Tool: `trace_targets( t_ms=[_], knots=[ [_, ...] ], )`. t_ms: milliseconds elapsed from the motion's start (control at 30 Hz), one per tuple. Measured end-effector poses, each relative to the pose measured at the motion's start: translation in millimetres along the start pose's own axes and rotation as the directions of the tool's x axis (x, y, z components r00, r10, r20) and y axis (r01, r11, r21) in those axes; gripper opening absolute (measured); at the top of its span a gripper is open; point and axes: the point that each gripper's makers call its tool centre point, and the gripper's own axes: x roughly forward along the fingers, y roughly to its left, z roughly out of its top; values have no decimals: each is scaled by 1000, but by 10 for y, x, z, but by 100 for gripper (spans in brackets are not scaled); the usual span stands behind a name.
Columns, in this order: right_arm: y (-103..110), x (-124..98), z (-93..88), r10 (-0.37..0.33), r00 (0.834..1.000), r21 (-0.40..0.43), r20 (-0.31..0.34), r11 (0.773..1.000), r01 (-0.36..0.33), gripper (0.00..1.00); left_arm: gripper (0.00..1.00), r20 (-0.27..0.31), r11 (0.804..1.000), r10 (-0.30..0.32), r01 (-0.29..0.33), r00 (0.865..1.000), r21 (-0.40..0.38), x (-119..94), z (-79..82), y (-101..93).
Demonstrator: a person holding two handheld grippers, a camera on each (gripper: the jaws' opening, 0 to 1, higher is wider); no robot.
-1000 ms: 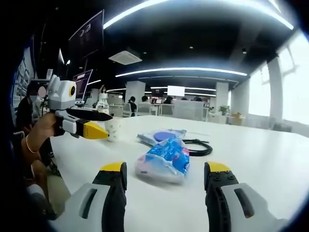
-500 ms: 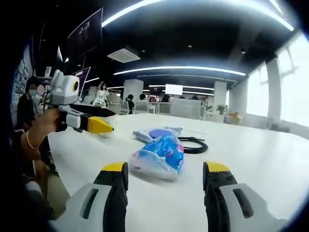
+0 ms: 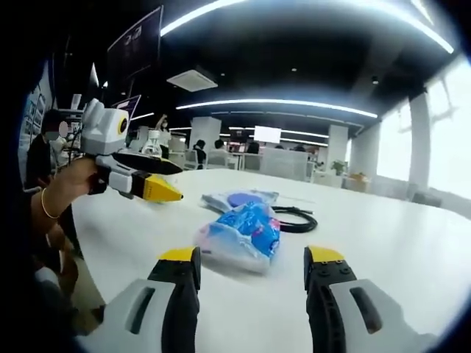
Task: Arrange the tabletop items into an orderly group along one side of the table until the central work area is clear of visible clutter.
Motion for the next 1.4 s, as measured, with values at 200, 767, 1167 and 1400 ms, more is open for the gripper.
trace_targets(
  t_ms=[200, 767, 1167, 1400],
  knots=[
    [6, 53, -31, -1, 1000, -1, -4, 1000, 1, 51, 71, -6, 1000, 1, 0, 1000, 6, 61, -21, 14],
    [-29, 120, -92, -13, 1000, -13, -22, 1000, 13, 46, 67, -10, 999, -1, 2, 1000, 41, 311, 0, 43],
    [-39, 154, -120, -9, 999, -29, -37, 1000, 7, 43, 65, -38, 999, -14, 15, 999, 39, 468, -59, 84],
    [-61, 188, -142, -14, 999, -36, -46, 999, 12, 40, 64, -62, 999, -14, 17, 998, 52, 559, -74, 97]
  ],
)
